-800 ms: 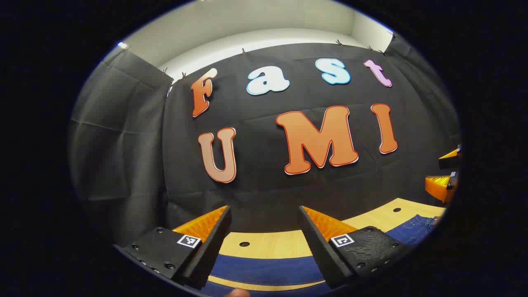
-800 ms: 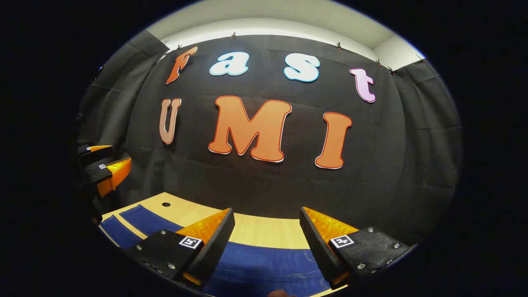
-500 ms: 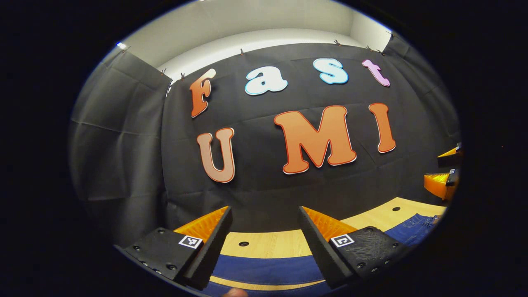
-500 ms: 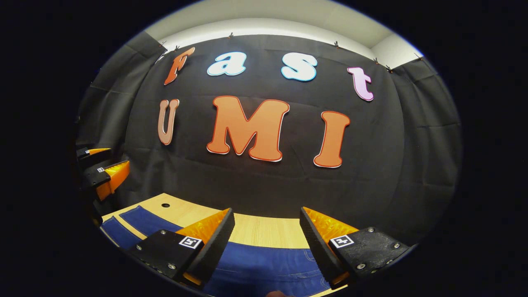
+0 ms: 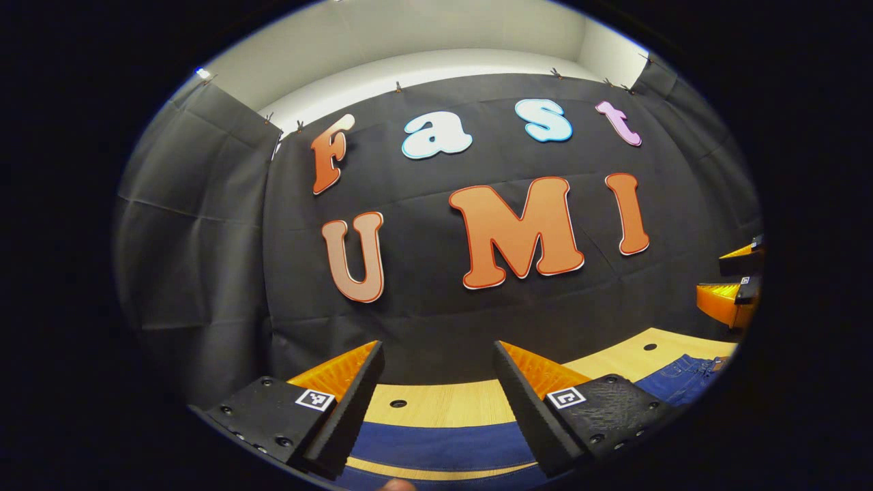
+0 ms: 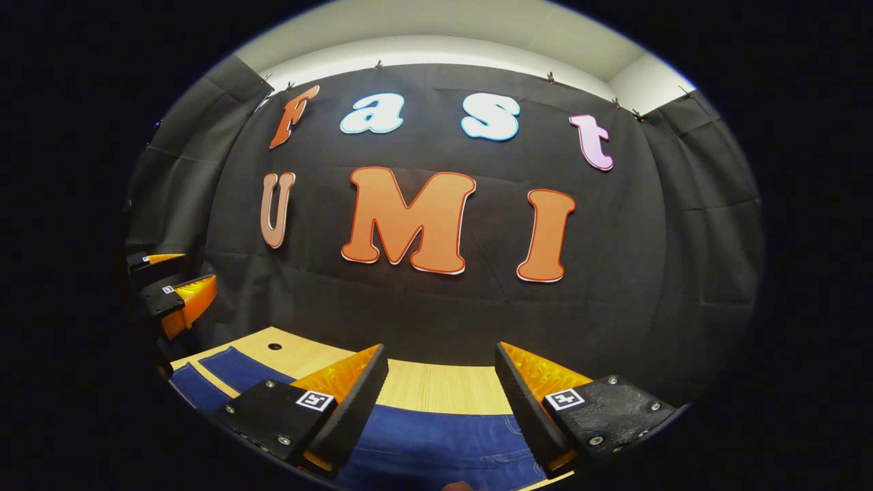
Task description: Grasp the waist and the cuffs of the jeans and fold them to make the two legs overlap; first hold the waist and fold one-third of the jeans toward the cuffs, then hold the cuffs and fold the remaining one-third in the same direction to finish folding.
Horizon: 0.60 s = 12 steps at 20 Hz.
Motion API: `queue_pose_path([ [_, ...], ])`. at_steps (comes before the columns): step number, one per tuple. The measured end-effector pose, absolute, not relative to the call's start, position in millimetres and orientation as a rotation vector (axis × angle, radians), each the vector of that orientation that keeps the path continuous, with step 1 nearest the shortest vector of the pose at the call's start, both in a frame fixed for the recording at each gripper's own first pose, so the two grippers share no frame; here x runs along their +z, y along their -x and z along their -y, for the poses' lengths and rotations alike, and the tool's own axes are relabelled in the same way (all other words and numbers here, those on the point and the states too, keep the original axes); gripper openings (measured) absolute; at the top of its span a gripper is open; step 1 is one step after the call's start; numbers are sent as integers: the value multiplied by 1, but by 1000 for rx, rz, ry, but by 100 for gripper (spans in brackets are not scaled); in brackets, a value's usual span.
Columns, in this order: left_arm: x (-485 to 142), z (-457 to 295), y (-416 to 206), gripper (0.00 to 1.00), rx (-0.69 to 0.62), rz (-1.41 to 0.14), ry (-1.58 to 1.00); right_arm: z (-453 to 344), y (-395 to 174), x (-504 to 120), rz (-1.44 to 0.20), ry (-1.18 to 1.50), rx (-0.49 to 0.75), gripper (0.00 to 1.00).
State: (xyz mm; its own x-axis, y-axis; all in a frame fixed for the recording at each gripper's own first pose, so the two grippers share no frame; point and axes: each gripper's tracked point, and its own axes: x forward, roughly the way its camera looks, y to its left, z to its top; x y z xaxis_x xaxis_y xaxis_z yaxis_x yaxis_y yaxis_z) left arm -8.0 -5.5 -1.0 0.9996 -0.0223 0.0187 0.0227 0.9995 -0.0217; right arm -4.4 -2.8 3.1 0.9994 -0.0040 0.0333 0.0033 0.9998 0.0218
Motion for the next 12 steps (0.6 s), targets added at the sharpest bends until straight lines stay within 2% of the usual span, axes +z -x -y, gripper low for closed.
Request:
queue_pose_path([
  [1, -1, 3, 8, 100, -18, 22, 20, 4, 5, 2, 32, -15, -6, 97],
  [4, -7, -1, 8, 97, 1, 0, 10, 13, 6, -4, 13, 3, -24, 97],
  [8, -34, -9, 3, 97, 16, -90, -9, 30, 7, -20, -40, -20, -48, 97],
  [9, -43, -9, 2, 100, 14, -119, -7, 37, 8, -25, -56, -25, -61, 97],
  [12, -61, -18, 2, 97, 52, -154, 15, 60, 9, -37, -92, -28, -98, 97],
])
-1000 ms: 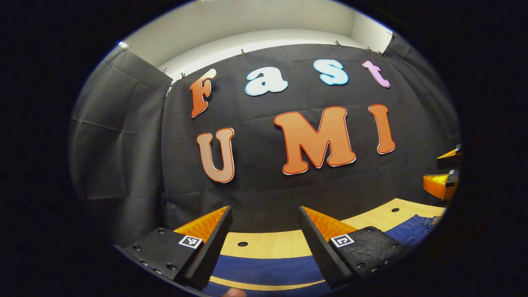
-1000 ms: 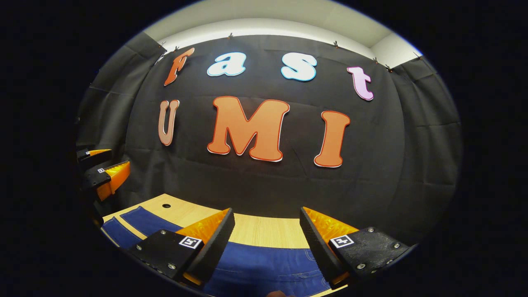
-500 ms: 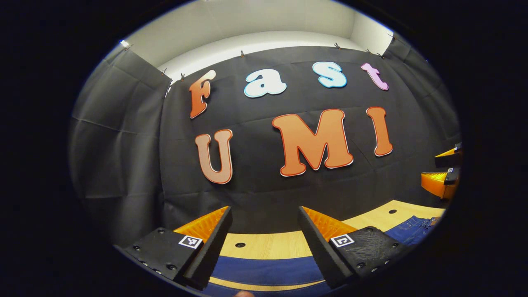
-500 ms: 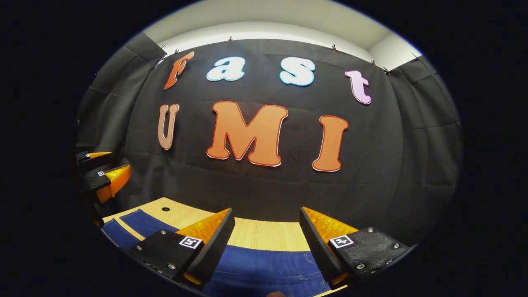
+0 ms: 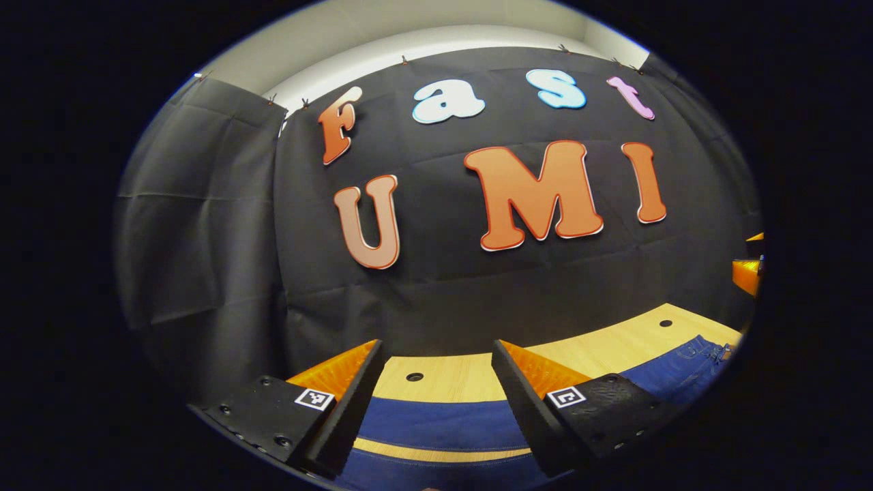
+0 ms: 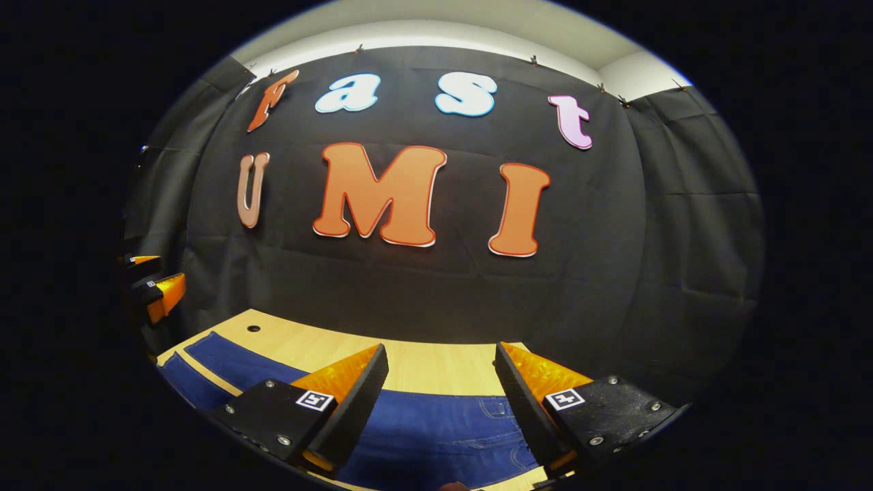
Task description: Grasp the waist and the cuffs of the jeans and fold them to make the two legs overlap; first hold the waist and fold one-third of the jeans toward the cuffs, then hold the cuffs and fold the remaining one-third in the same direction to finish folding.
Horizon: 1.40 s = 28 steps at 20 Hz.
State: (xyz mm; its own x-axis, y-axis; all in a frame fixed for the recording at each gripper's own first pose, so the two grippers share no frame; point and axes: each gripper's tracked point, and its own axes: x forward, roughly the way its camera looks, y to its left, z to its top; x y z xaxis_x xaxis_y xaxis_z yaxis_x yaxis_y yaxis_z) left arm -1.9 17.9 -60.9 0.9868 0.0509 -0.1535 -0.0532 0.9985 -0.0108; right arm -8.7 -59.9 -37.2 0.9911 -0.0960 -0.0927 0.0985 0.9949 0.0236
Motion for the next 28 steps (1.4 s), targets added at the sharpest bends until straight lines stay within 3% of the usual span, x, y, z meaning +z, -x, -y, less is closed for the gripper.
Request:
queue_pose_path([
  [13, -132, -78, 30, 98, 191, -384, 162, 137, 4, -136, -343, -214, -117, 98],
  [23, -249, -149, 90, 97, 234, -700, 459, 133, 20, -214, -633, -509, -201, 97],
  [28, -315, -204, 122, 98, 346, -876, 708, 130, 26, -245, -726, -640, -262, 98],
])
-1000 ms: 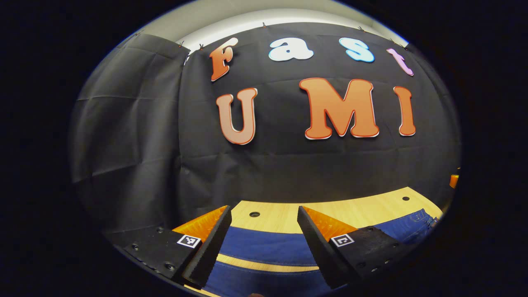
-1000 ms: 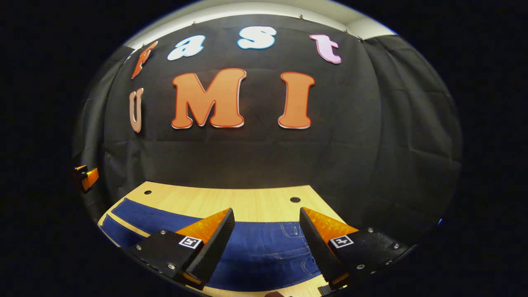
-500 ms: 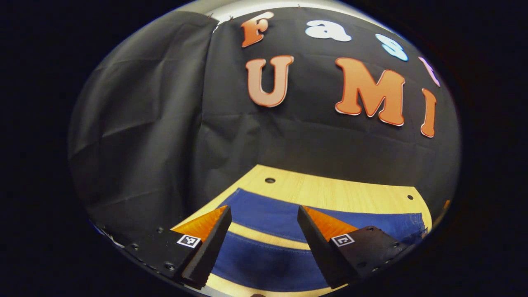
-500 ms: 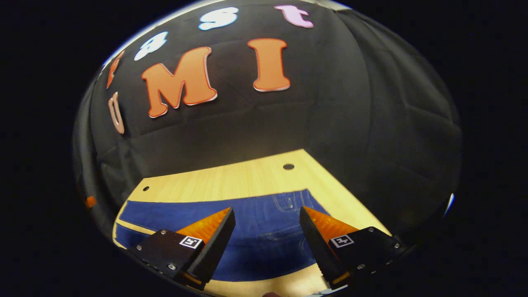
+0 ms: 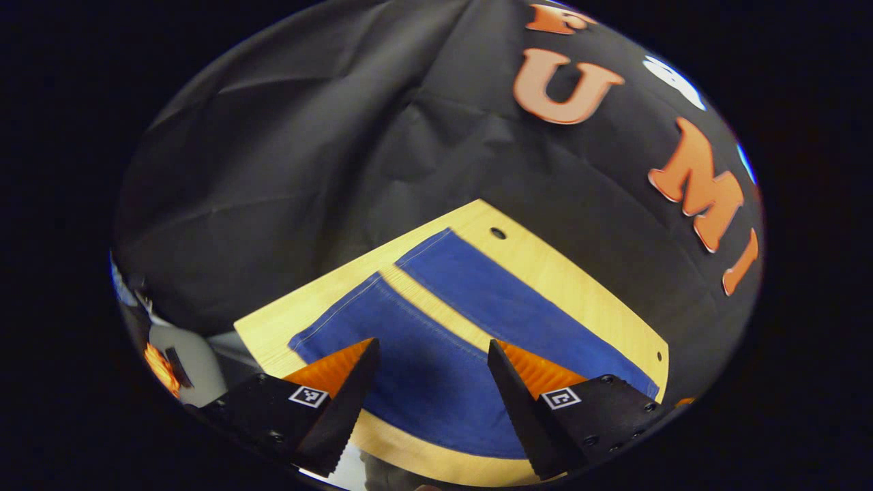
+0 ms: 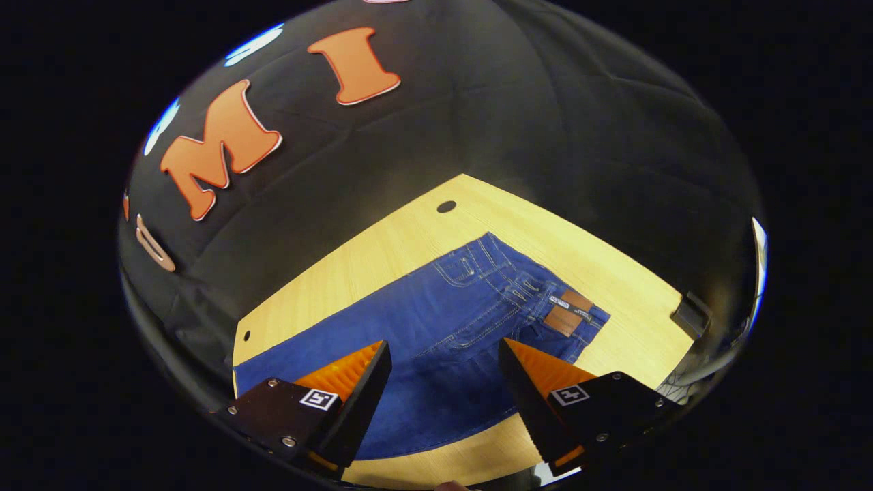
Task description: Grasp the waist and the cuffs of the jeans and fold them to make the two legs overlap; first hold the waist and fold one-third of the jeans toward the cuffs, then hold the cuffs and fold the remaining one-third in the same direction to finish folding.
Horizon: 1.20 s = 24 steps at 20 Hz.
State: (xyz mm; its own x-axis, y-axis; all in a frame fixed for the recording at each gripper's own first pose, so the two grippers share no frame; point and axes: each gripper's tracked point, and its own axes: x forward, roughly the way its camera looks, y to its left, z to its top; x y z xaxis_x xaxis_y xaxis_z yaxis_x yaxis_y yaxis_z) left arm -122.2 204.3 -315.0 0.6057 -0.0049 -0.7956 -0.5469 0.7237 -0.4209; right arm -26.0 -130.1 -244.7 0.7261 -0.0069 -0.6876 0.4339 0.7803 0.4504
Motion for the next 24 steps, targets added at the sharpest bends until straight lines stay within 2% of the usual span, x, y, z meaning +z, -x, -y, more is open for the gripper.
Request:
queue_pose_path([
  [3, -355, -228, 141, 99, 381, -933, 885, 121, 27, -258, -785, -760, -274, 97],
  [5, -371, -237, 155, 95, 418, -961, 975, 118, 28, -265, -810, -832, -282, 98],
  [6, -377, -240, 163, 98, 432, -965, 1017, 119, 29, -268, -820, -846, -290, 98],
  [15, -433, -246, 189, 98, 495, -1024, 1277, 137, 43, -297, -896, -1052, -340, 98],
  [17, -438, -242, 186, 98, 484, -965, 1349, 146, 50, -304, -895, -1098, -367, 98],
  [18, -438, -247, 183, 93, 484, -940, 1370, 150, 53, -309, -900, -1112, -387, 98],
  [19, -441, -250, 178, 93, 480, -926, 1382, 153, 55, -315, -905, -1123, -403, 98],
  [24, -446, -250, 145, 91, 446, -882, 1376, 168, 60, -330, -906, -1147, -453, 98],
])
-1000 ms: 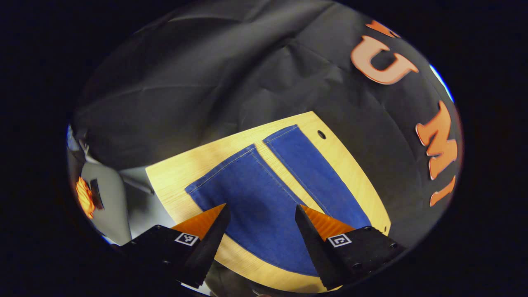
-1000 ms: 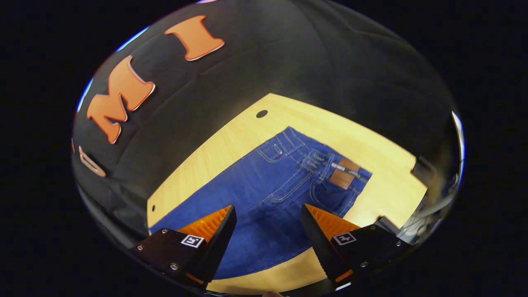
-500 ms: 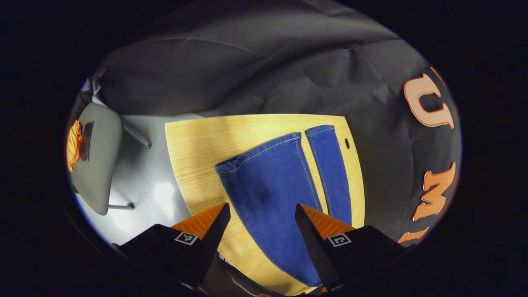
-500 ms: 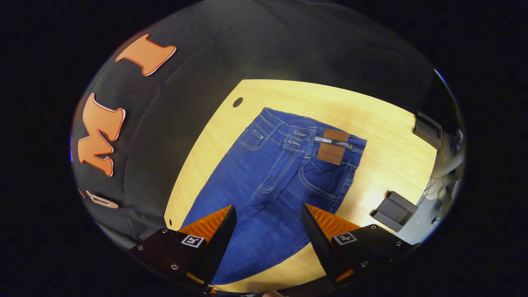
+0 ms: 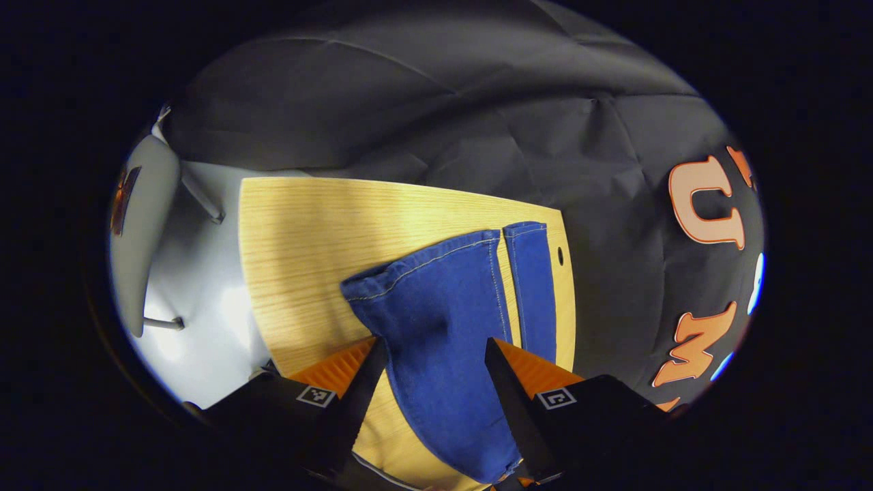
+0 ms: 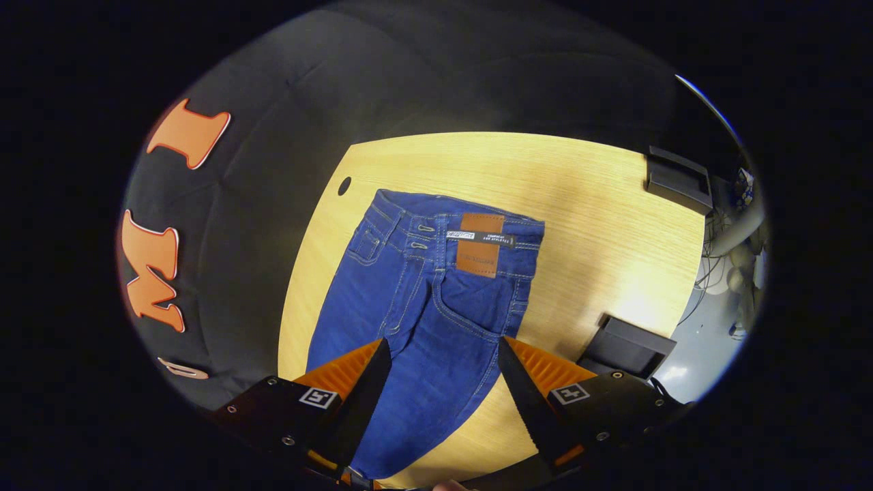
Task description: Grasp the waist and the cuffs of the jeans and fold them to make the two legs overlap; first hold the waist and fold one-third of the jeans toward the cuffs, then hold the cuffs and fold the remaining one-third in the same direction to finish folding.
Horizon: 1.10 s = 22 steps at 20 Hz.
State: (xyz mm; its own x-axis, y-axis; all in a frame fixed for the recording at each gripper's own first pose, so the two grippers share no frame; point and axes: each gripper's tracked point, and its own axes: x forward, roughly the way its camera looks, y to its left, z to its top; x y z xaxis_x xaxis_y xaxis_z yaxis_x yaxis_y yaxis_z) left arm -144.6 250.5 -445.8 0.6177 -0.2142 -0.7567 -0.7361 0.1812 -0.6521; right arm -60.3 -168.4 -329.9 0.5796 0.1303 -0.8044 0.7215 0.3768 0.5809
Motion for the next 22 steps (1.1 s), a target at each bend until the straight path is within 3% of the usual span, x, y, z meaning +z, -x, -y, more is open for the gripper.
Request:
queue_pose_path([
  [4, -453, -250, 115, 88, 413, -829, 1394, 181, 63, -336, -900, -1168, -479, 98],
  [6, -457, -249, 110, 80, 415, -835, 1399, 186, 67, -340, -905, -1170, -501, 98],
  [10, -465, -249, 105, 52, 435, -809, 1447, 185, 71, -356, -923, -1195, -514, 98],
  [12, -471, -247, 104, 49, 445, -813, 1460, 177, 65, -364, -940, -1233, -516, 98],
  [14, -475, -249, 107, 15, 475, -833, 1467, 177, 57, -373, -940, -1221, -527, 98],
  [18, -471, -246, 104, 19, 449, -868, 1404, 176, 42, -376, -935, -1222, -479, 95],
  [19, -480, -239, 100, 20, 464, -881, 1400, 176, 36, -376, -904, -1238, -463, 89],
  [20, -476, -246, 99, 2, 466, -877, 1404, 175, 32, -378, -895, -1266, -460, 90],
  [21, -475, -247, 101, 4, 476, -871, 1409, 175, 29, -380, -885, -1294, -469, 77],
  [22, -477, -245, 103, 4, 475, -874, 1403, 173, 33, -387, -911, -1291, -483, 72],
])
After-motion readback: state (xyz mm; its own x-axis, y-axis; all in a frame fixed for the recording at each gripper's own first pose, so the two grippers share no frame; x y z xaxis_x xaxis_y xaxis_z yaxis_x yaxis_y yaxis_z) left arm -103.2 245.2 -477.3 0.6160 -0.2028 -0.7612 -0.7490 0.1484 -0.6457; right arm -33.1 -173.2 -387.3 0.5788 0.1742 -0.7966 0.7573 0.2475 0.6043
